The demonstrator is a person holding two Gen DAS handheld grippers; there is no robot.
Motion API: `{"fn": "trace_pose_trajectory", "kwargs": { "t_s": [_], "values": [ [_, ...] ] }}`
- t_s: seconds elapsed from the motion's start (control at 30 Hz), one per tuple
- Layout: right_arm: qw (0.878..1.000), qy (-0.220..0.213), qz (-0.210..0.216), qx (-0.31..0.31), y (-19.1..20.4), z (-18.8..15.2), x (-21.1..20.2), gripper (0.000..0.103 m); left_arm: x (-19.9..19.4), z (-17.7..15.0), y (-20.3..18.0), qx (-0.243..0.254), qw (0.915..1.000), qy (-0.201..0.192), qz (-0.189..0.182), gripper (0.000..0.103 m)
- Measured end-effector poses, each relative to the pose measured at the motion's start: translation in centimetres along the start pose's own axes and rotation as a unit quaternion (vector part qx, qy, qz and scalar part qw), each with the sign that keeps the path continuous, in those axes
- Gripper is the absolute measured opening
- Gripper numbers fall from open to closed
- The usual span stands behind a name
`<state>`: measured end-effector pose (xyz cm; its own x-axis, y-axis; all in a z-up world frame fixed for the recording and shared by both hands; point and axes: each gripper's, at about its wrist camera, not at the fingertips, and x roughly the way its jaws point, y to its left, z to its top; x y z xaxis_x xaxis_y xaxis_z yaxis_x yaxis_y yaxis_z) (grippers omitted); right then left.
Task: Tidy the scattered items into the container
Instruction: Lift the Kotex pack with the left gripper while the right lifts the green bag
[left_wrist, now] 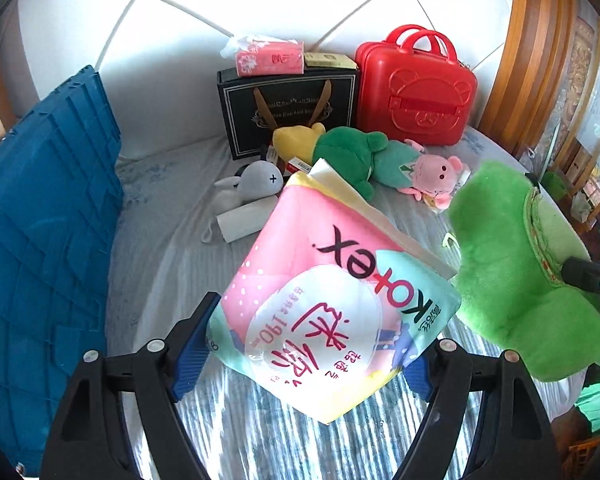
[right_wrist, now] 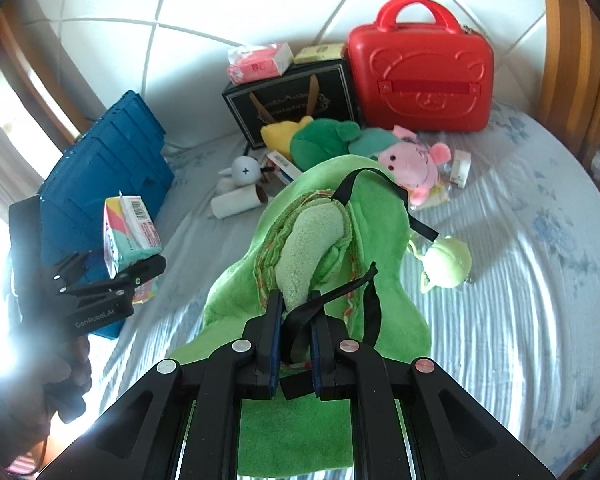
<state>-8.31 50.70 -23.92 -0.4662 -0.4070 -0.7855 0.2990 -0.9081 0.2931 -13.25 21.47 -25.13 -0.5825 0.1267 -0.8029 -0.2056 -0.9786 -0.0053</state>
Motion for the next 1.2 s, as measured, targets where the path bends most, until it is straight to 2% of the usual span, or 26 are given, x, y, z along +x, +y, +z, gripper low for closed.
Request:
{"fn": "trace_pose_trajectory", "kwargs": {
  "t_s": [0.37,0.7,1.2],
  "values": [
    [0.998,-0.037,0.029,-0.035,4.3,1.8,-5.6,0.011,-6.5,0.5,1.4,-0.02,0.9988,-0.045,0.0,0.08],
    [0.996,-0.066,0.039,-0.049,7.5,1.7,-9.2,0.011,-12.2,0.8,2.2,-0.013,0.9965,-0.083,0.0,0.08],
    [0.993,-0.1,0.029,-0.056,13.0,1.6,-12.5,0.011,-16.2,1.8,6.5,-0.007,0.9935,-0.113,-0.012,0.08]
  ]
}}
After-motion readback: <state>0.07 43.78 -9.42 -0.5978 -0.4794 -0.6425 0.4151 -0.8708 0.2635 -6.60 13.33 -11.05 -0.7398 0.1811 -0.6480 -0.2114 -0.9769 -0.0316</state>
